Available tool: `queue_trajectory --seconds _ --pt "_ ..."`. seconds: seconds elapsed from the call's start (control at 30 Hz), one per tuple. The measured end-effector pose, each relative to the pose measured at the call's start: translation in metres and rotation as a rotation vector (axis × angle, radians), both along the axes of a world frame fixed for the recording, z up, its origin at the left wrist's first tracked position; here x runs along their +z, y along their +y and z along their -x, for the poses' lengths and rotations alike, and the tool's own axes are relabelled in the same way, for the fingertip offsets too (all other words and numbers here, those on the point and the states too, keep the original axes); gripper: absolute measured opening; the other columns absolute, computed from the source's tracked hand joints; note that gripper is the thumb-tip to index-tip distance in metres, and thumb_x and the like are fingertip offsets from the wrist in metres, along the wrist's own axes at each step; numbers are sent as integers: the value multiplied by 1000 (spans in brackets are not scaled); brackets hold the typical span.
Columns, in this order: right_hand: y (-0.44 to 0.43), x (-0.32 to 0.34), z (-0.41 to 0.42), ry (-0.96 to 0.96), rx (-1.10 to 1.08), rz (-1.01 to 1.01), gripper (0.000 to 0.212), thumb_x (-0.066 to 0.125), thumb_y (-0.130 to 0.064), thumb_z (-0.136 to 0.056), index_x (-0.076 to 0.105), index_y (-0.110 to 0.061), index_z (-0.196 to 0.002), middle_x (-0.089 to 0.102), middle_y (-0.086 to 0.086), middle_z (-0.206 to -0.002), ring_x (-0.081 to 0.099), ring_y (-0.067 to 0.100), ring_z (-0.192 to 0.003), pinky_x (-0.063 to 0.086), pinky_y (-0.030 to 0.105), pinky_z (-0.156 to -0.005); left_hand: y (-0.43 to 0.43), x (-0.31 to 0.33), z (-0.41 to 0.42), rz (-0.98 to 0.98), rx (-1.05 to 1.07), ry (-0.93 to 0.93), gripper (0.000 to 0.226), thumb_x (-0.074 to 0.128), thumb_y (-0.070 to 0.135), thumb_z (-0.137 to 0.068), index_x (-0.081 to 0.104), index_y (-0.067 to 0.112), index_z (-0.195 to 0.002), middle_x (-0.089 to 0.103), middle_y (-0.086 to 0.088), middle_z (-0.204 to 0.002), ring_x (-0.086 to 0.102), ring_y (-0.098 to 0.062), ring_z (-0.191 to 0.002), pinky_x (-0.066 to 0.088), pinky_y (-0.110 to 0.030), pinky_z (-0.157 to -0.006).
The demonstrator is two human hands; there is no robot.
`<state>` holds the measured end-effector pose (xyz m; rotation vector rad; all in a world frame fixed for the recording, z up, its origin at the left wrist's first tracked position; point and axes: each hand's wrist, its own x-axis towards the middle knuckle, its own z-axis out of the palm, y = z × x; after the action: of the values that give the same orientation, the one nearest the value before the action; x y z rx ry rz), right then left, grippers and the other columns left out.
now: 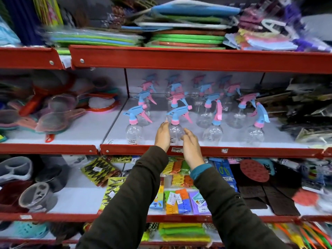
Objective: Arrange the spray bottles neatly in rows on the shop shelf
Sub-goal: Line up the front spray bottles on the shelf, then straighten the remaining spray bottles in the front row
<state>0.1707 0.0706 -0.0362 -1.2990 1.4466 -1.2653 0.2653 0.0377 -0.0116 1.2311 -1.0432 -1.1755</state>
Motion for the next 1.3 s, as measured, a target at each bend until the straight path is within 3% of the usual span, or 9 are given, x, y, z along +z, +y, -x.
queue_trajectory --seconds 0.1,0.33,0.53,0.67,0.77,0.87,0.97,1.13,1.3 --pt "-8 2 1 -9 17 -7 49 35 -21 -100 40 -17 -149 36 5 -160 37 22 -147 26 38 -125 8 -6 3 38 89 -38 49 30 31 -99 43 10 -142 40 -9 -153 36 -22 -142 23 -39 -122" --pt "-12 1 3 -32 69 -31 50 34 -20 -101 37 -17 -151 37 3 -161 36 21 -148 27 28 -116 7 -17 3 22 47 -29 58 32 45 -93 43 16 -143 41 -6 -153 39 -21 -140 26 -43 -121" --pt "-6 -1 13 -73 62 0 50 36 -24 -97 43 -22 -147 40 3 -159 41 22 -145 30 45 -124 16 -21 8 79 139 -53 51 33 36 -100 35 18 -147 31 -3 -158 30 -19 -145 22 -31 -118" --pt "9 -6 29 -132 27 78 53 38 -36 -85 50 -37 -136 47 -1 -151 45 18 -140 35 47 -121 37 -28 24 203 363 -129 47 36 30 -99 34 21 -146 36 -4 -153 33 -21 -141 25 -39 -119" --pt "24 -15 48 -192 -67 153 39 39 -31 -88 55 -47 -120 56 -3 -137 53 18 -131 44 48 -114 58 -41 55 281 415 -192 44 38 28 -99 39 18 -141 43 -4 -145 36 -14 -130 24 -32 -113" --pt "28 -23 77 -249 -192 208 39 41 -24 -91 61 -38 -122 60 2 -131 56 21 -127 43 49 -113 65 -48 91 298 345 -211 43 33 33 -99 44 17 -137 44 -5 -140 34 -7 -123 21 -20 -105" --pt "18 -20 107 -287 -217 158 42 41 -20 -95 57 -21 -134 55 7 -142 52 19 -131 38 47 -118 64 -38 118 295 206 -181 42 28 32 -102 42 20 -140 41 -1 -144 35 4 -123 21 -16 -106" --pt "-10 -2 138 -189 -95 23 54 38 -32 -95 45 -19 -147 41 2 -159 38 20 -146 30 46 -123 42 -15 145 113 27 -130 50 26 32 -102 31 15 -148 28 -2 -159 25 -11 -146 14 -27 -122" --pt "-26 1 147 -202 41 -53 50 37 -28 -101 40 -18 -150 38 2 -161 36 20 -148 27 46 -124 31 -3 165 22 35 -31 57 30 47 -97 40 16 -143 35 -4 -152 35 -18 -142 22 -39 -122"
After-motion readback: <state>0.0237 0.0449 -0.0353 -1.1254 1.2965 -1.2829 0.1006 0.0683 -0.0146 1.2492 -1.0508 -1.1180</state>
